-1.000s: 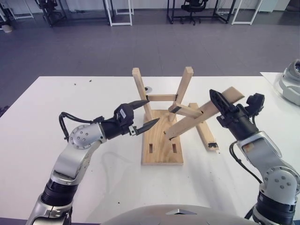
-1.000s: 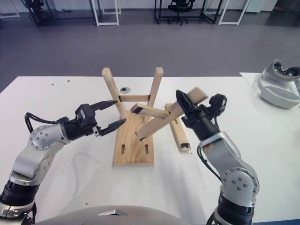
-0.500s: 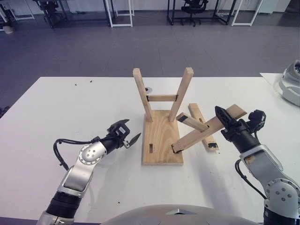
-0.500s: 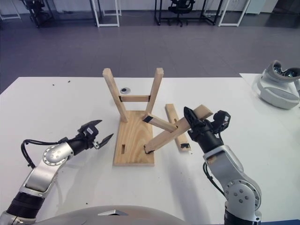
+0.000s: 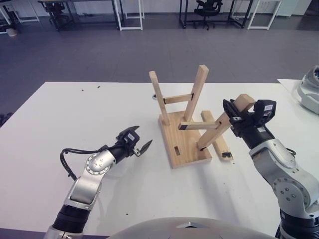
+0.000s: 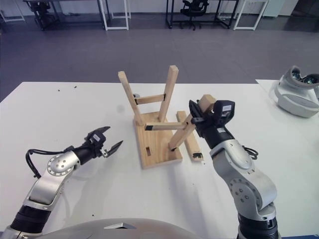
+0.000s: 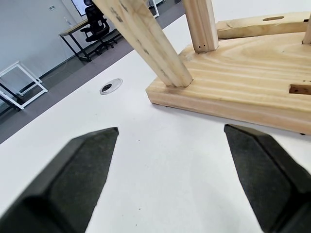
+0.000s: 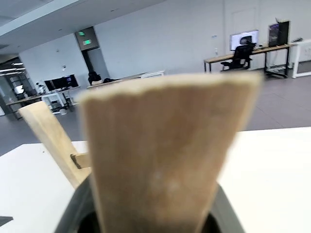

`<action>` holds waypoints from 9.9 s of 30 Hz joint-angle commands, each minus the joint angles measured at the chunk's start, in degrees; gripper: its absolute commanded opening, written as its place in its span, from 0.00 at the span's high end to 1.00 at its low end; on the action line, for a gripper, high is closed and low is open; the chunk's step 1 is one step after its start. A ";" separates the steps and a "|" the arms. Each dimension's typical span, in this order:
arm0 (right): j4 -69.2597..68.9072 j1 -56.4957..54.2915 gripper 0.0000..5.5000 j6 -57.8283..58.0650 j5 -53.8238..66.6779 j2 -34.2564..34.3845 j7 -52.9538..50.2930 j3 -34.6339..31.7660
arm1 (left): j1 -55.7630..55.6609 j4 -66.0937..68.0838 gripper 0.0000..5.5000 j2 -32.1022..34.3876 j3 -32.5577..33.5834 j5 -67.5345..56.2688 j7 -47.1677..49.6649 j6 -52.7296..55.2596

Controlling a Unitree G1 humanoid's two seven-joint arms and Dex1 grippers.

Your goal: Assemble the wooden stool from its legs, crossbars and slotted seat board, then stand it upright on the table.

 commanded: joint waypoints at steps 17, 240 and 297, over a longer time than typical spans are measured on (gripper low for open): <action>6.86 -3.18 0.68 0.35 -5.32 -0.45 11.47 0.66 | -2.99 -0.04 0.27 0.44 0.13 0.07 -0.80 0.89; 10.37 -20.41 0.41 8.93 5.04 -5.97 29.17 4.94 | -21.19 -10.17 0.02 2.10 10.71 -44.45 6.58 23.27; 5.43 -25.00 0.41 4.86 2.24 -5.68 39.28 6.66 | -7.75 11.77 0.02 15.89 31.76 -29.99 -12.17 3.91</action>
